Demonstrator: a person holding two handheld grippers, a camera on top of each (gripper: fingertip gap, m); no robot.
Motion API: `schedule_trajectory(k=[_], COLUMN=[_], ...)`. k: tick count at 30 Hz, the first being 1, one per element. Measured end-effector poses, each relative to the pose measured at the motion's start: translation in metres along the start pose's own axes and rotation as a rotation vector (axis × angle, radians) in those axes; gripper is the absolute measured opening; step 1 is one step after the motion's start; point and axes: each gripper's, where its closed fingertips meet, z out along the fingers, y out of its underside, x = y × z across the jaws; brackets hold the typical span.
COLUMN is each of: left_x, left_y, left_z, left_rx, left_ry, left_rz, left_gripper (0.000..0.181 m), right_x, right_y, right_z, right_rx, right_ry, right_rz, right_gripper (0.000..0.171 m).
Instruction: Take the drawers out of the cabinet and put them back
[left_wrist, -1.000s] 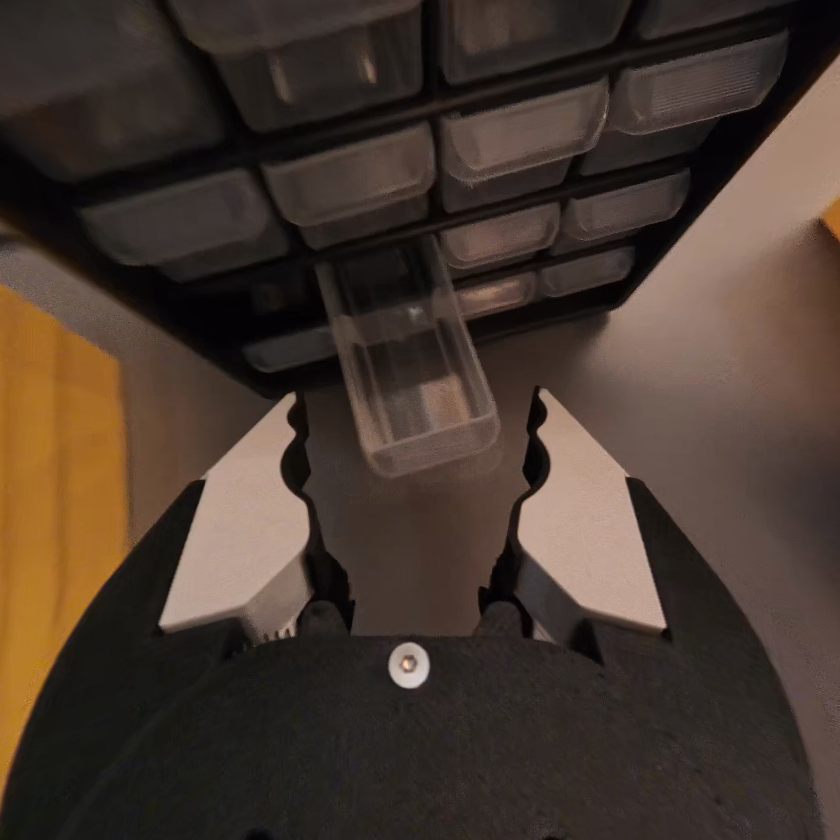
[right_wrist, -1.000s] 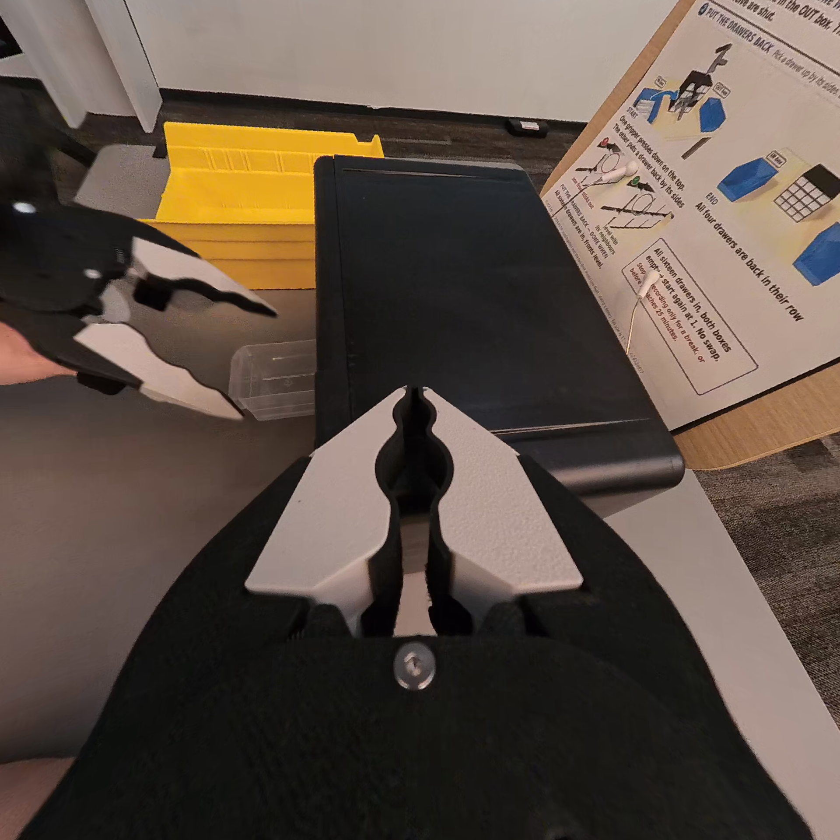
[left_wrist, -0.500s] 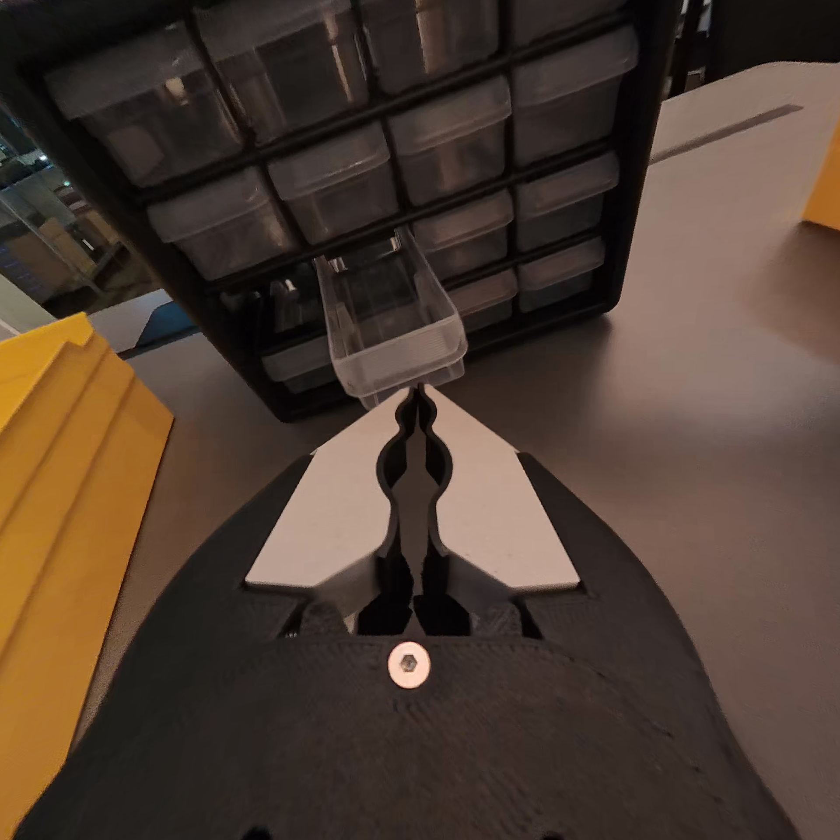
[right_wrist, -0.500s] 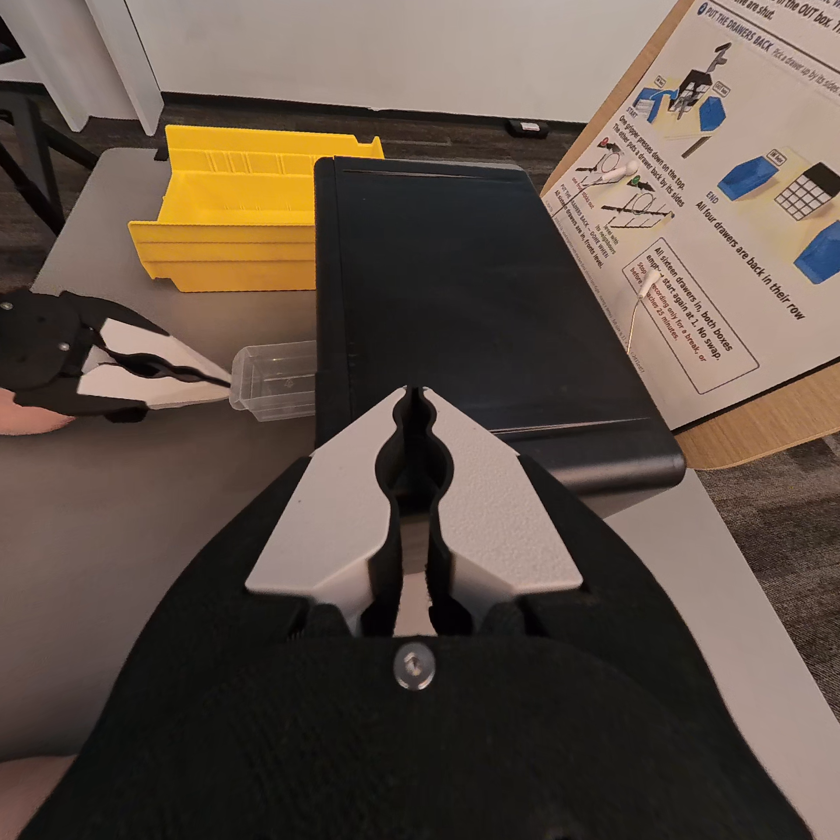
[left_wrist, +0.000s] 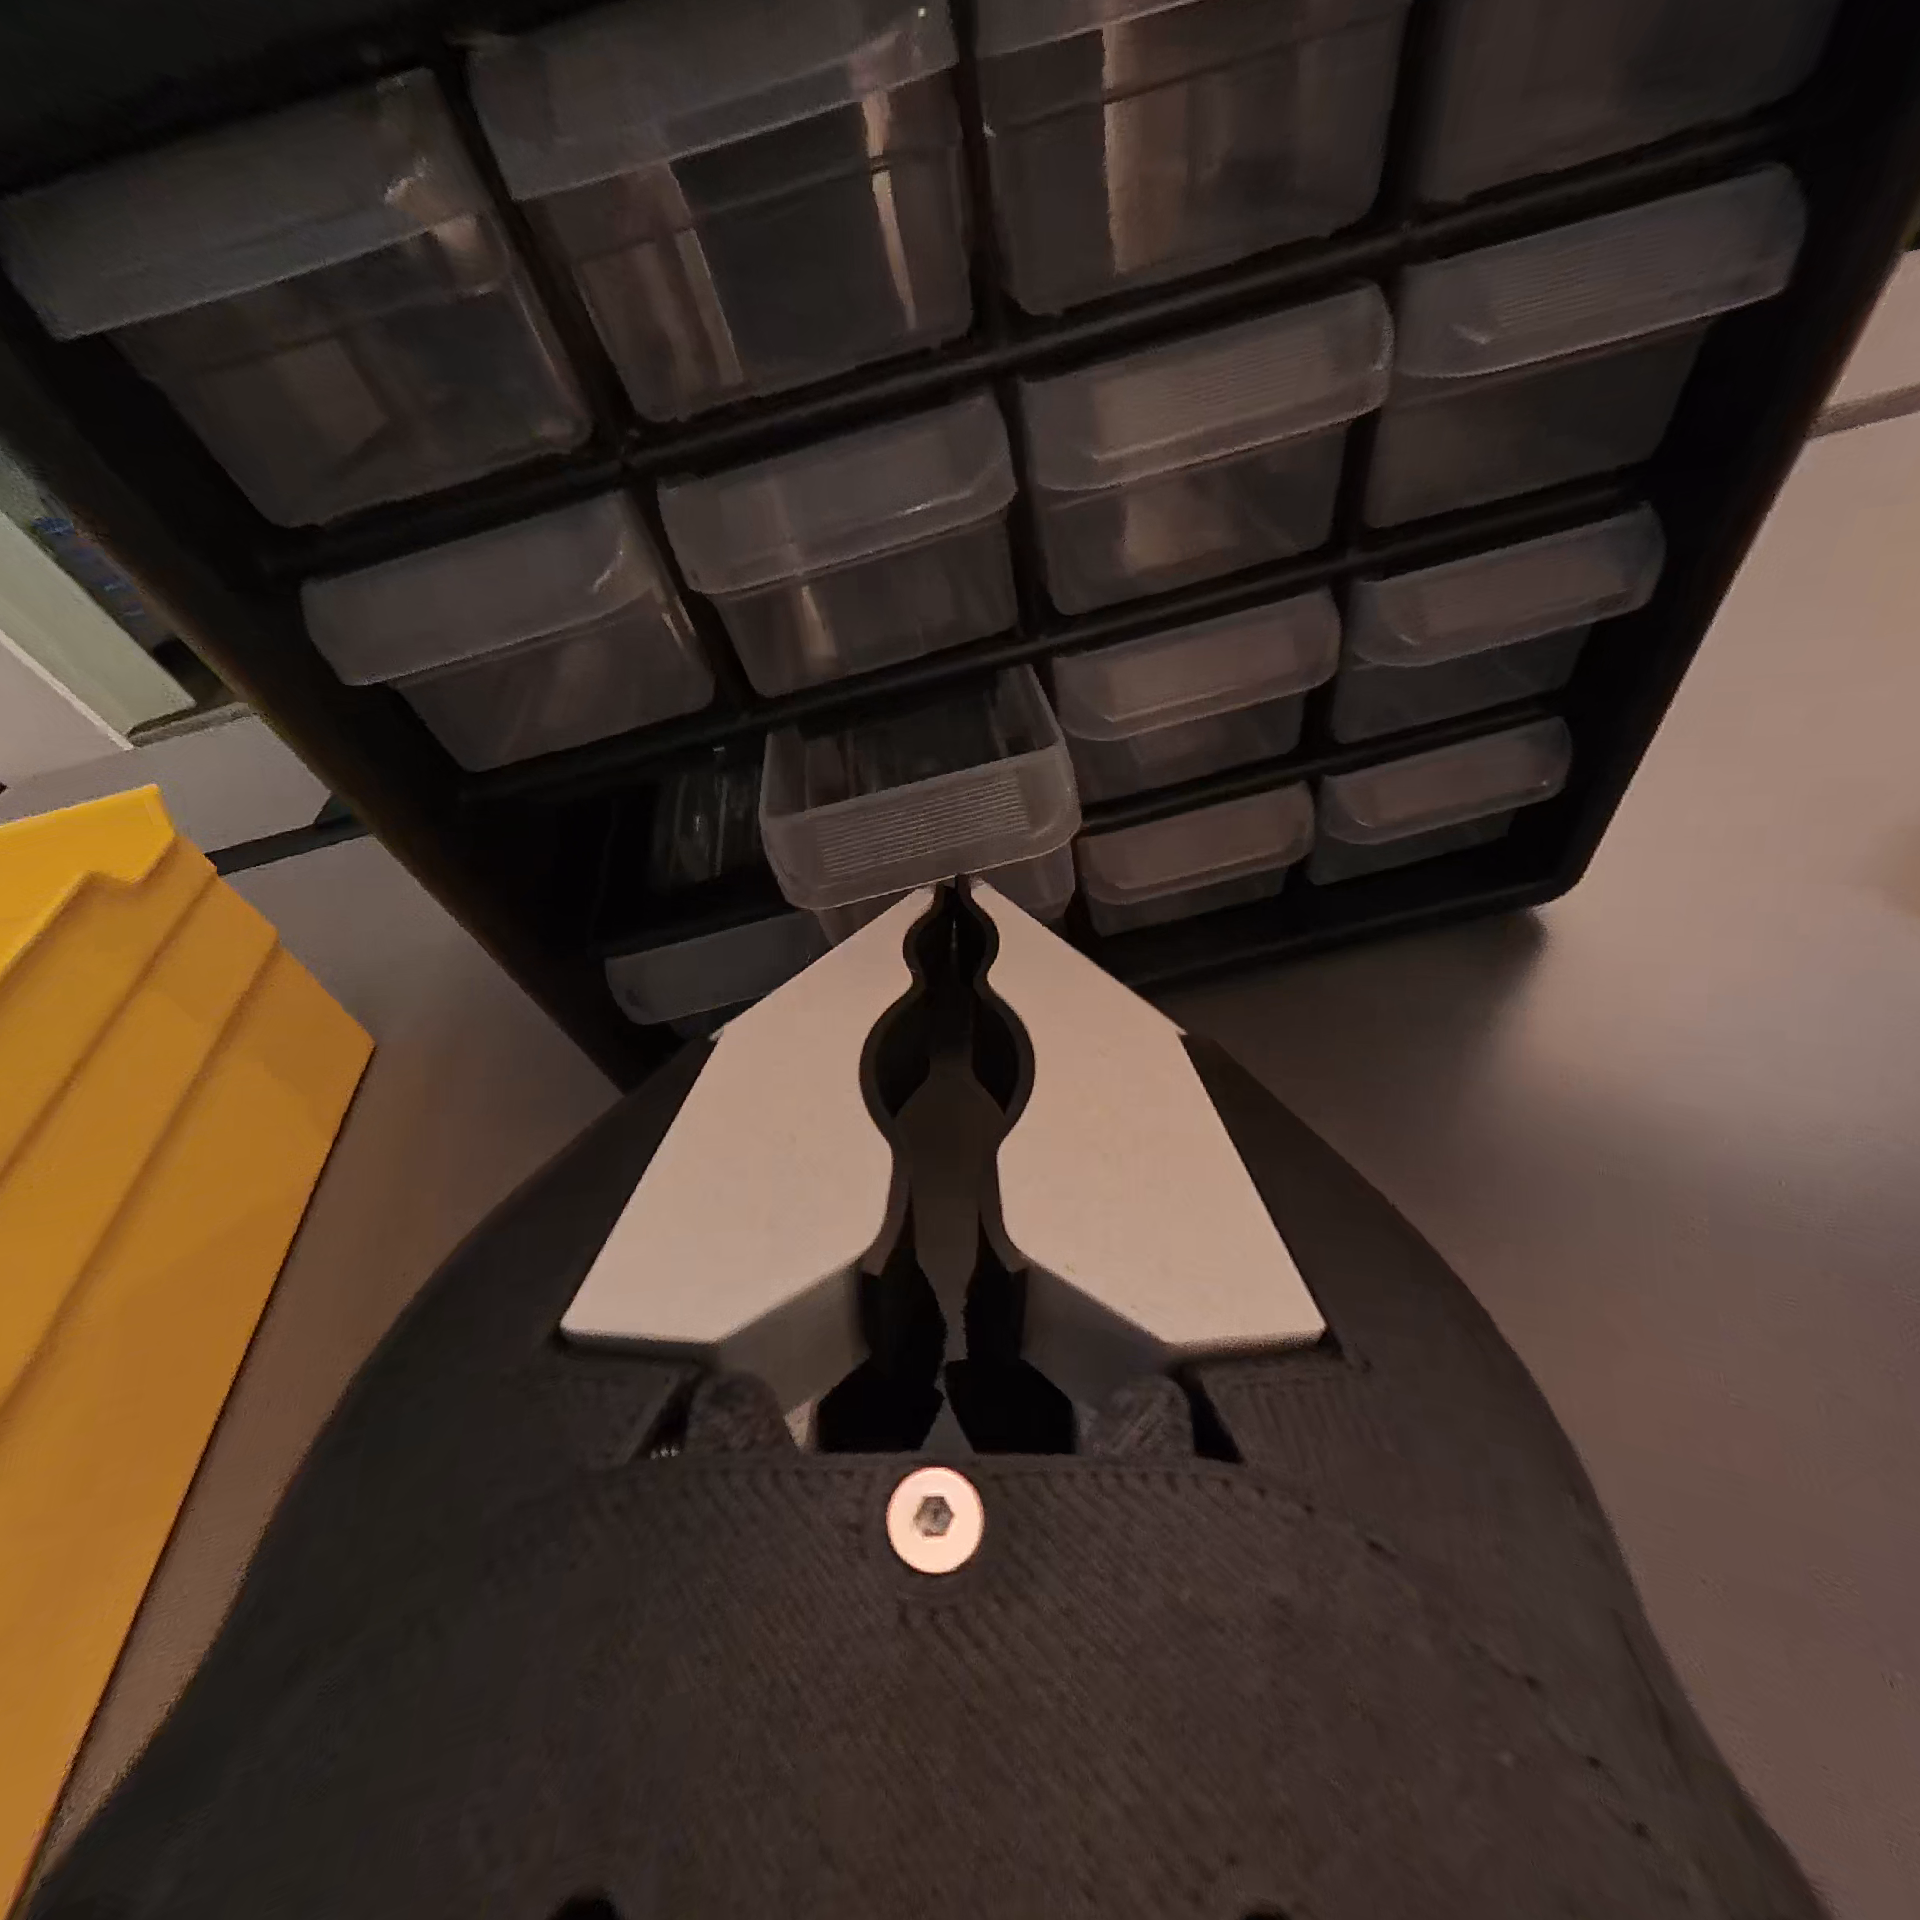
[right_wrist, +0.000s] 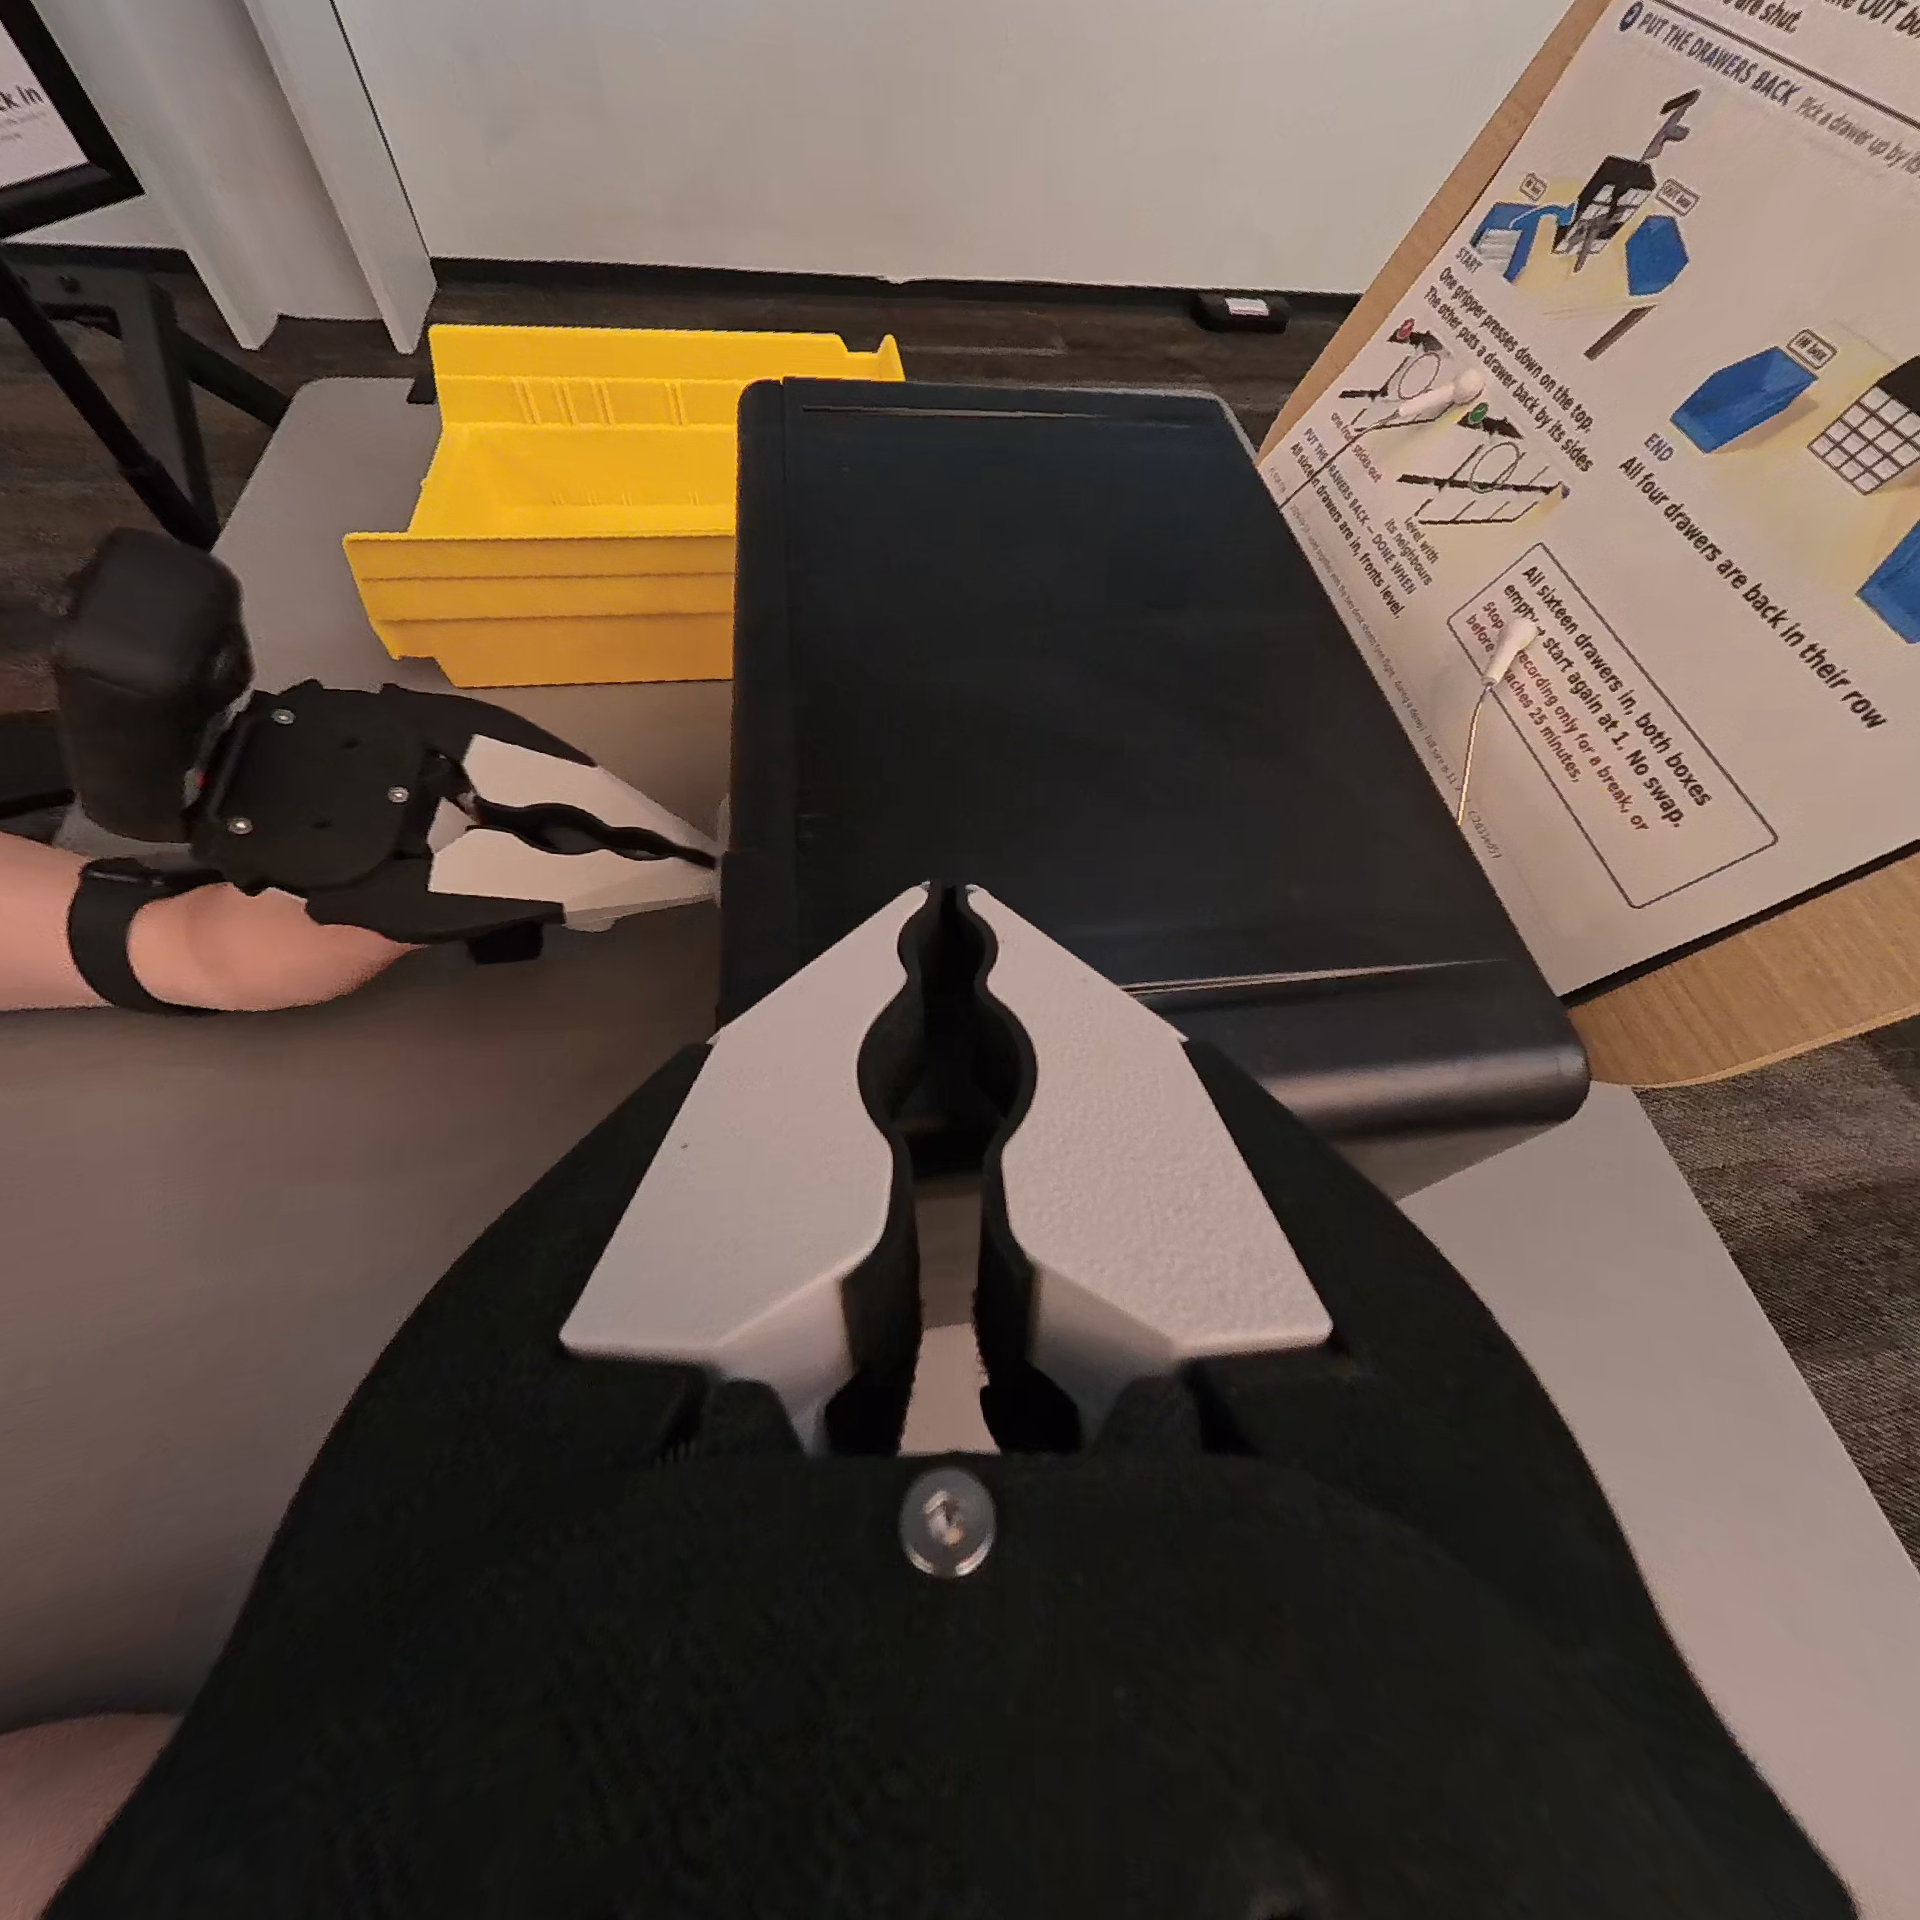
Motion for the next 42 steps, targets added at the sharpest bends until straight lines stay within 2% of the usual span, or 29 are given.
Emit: schedule_trajectory(k=[14, 18, 21, 26, 29, 31, 34, 36, 38, 42], left_x=[-0.003, 0.003, -0.005, -0.058, -0.120, -0.167, -0.223, -0.253, -0.270, -0.285], left_y=[-0.003, 0.013, 0.010, -0.048, -0.073, -0.075, -0.055, -0.030, -0.006, 0.040], left_z=[0.029, 0.019, -0.009, -0.075, -0.107, -0.118, -0.116, -0.108, -0.097, -0.062], left_rx=[-0.036, -0.096, -0.066, 0.047, 0.024, -0.028, -0.140, -0.242, -0.320, -0.449], left_ry=[0.050, 0.086, 0.074, -0.036, -0.118, -0.133, -0.034, 0.030, 0.101, 0.157], left_rz=[-0.166, -0.160, -0.087, 0.098, 0.171, 0.208, 0.289, 0.301, 0.312, 0.532], left_gripper=[0.000, 0.001, 0.001, 0.009, 0.034, 0.037, 0.038, 0.050, 0.054, 0.058], right_x=[0.000, 0.000, 0.001, 0.002, 0.002, 0.003, 0.003, 0.003, 0.003, 0.003], right_y=[0.000, 0.000, -0.001, 0.000, 0.000, 0.000, 0.000, 0.000, 0.000, 0.000], right_z=[0.000, 0.000, 0.000, 0.000, 0.000, 0.000, 0.001, 0.001, 0.001, 0.001], right_rx=[0.000, -0.006, -0.006, -0.006, -0.015, -0.024, -0.036, -0.043, -0.048, -0.062], right_ry=[-0.007, 0.019, 0.026, 0.022, 0.034, 0.045, 0.060, 0.068, 0.077, 0.095], right_rz=[-0.010, -0.080, -0.078, -0.036, -0.029, -0.031, -0.027, -0.023, -0.022, -0.017], right_gripper=[0.000, 0.000, 0.000, 0.000, 0.000, 0.000, 0.000, 0.000, 0.000, 0.000])
